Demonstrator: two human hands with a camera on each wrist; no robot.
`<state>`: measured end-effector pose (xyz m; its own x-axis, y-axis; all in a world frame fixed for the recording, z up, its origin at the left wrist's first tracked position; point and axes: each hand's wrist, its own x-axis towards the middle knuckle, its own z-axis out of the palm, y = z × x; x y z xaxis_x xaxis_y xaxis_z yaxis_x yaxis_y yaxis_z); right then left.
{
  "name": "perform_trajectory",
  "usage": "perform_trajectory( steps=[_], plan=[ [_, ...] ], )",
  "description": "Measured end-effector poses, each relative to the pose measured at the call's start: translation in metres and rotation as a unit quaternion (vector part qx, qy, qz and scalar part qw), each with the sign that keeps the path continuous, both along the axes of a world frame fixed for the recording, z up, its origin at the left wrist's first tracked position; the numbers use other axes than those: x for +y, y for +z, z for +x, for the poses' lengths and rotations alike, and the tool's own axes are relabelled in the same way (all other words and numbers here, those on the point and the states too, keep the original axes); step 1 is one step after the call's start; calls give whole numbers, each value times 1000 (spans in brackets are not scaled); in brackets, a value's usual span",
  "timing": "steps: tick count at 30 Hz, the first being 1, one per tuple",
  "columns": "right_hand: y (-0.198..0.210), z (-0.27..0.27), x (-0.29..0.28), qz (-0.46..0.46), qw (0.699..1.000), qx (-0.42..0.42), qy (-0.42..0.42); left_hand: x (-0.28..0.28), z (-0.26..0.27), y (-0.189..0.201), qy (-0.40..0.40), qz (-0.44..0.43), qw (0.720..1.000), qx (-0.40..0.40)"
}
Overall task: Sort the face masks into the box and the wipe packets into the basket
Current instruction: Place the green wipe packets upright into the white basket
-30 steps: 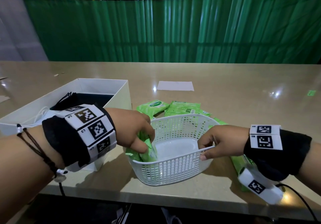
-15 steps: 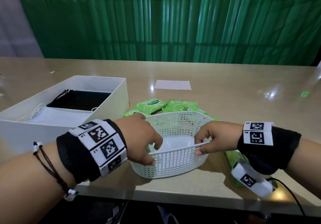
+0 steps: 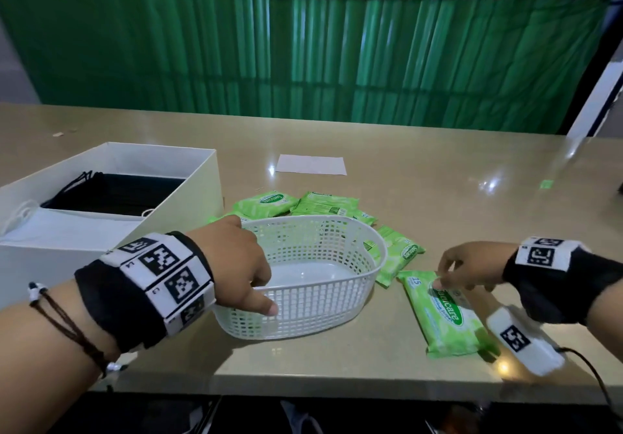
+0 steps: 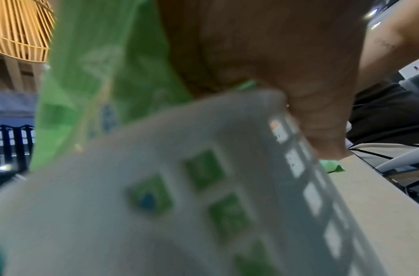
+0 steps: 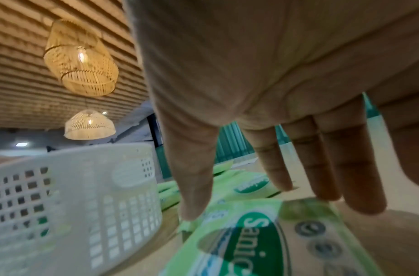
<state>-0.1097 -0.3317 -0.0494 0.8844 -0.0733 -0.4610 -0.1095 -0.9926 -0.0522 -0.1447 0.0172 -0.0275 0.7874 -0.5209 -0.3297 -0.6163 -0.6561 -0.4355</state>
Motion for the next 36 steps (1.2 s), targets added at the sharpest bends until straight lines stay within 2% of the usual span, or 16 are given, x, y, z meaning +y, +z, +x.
perform_trajectory(
  steps=[3, 8, 11, 14, 18, 22, 24, 26, 28, 31, 33, 36],
  plan=[
    [-9, -4, 12, -33, 999, 22, 5, 4, -4, 1, 19, -16, 1000, 8],
    [-16, -1, 26, -37, 998, 42, -7, 24, -8, 22, 92, -164, 982, -12],
    [-16, 3, 27, 5, 998, 55, -23, 40, -8, 27, 170, -269, 948, 4],
    [-19, 9, 21, 23, 999, 49, 1, 41, -15, 26, 228, -351, 908, 21],
    [-5, 4, 24, 56, 998, 31, 14, 35, -22, 19, 268, -339, 901, 33],
    [31, -12, 35, 45, 994, -79, 52, 33, -21, 14, 308, -361, 880, 13],
    [53, -19, 39, 78, 984, -152, 58, 32, -21, 13, 325, -378, 867, 18],
    [75, -28, 45, 148, 960, -234, 49, 30, -22, 13, 335, -396, 854, 24],
    [93, -35, 54, 238, 916, -319, 49, 29, -24, 15, 343, -400, 850, 17],
    [107, -39, 78, 334, 860, -381, 62, 26, -28, 17, 349, -400, 847, 16],
    [114, -39, 94, 347, 846, -398, 74, 24, -32, 17, 345, -398, 850, 17],
    [115, -37, 122, 331, 854, -390, 95, 22, -36, 16, 342, -394, 853, 19]
  ],
)
